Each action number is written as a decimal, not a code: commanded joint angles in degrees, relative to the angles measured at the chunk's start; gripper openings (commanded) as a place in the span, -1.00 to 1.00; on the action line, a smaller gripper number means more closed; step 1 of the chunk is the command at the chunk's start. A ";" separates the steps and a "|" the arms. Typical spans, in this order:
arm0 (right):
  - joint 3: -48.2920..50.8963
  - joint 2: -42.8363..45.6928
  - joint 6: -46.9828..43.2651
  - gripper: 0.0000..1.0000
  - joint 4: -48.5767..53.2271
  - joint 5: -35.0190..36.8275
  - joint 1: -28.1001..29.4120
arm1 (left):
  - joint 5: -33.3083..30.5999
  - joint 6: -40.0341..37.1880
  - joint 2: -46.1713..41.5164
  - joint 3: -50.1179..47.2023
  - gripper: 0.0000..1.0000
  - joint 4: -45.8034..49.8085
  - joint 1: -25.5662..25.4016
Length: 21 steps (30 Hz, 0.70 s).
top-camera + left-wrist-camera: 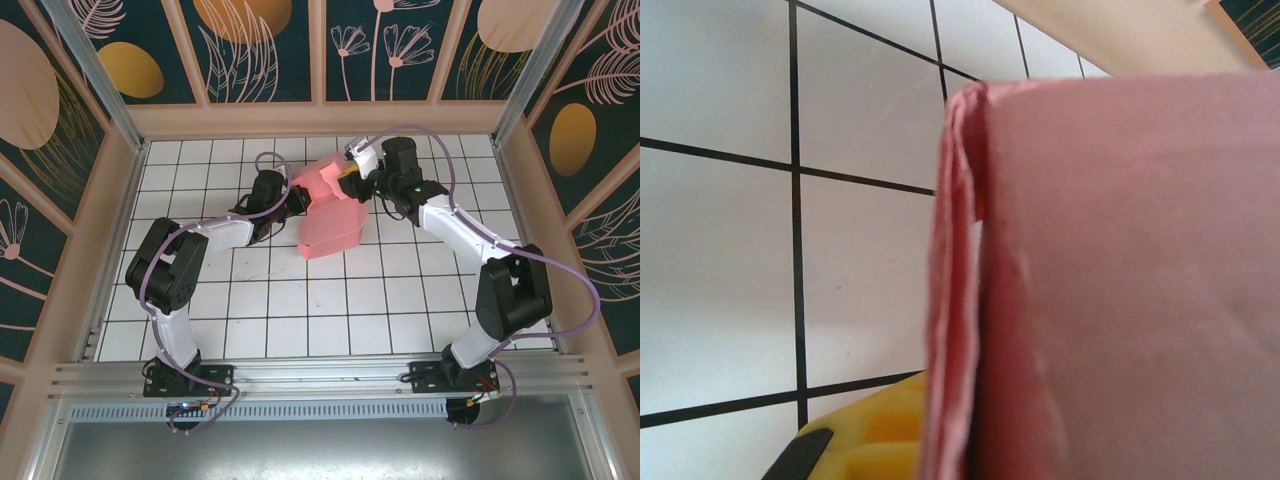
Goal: Fold the paper box
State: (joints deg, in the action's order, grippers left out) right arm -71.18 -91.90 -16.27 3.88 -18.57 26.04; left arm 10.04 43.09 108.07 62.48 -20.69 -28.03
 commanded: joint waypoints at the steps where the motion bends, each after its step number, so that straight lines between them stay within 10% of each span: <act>1: -1.66 -1.87 -1.94 -0.43 -0.41 8.73 1.66 | 1.82 0.07 -0.01 1.64 -1.00 -2.07 -0.35; 21: -3.20 -6.28 -3.48 -0.38 -2.58 29.35 6.68 | 2.26 0.51 -0.23 1.18 -1.00 -2.54 -0.28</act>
State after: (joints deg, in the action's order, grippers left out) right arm -72.47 -96.03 -19.20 2.24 4.47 31.81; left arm 9.89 43.29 108.40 62.48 -19.81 -28.03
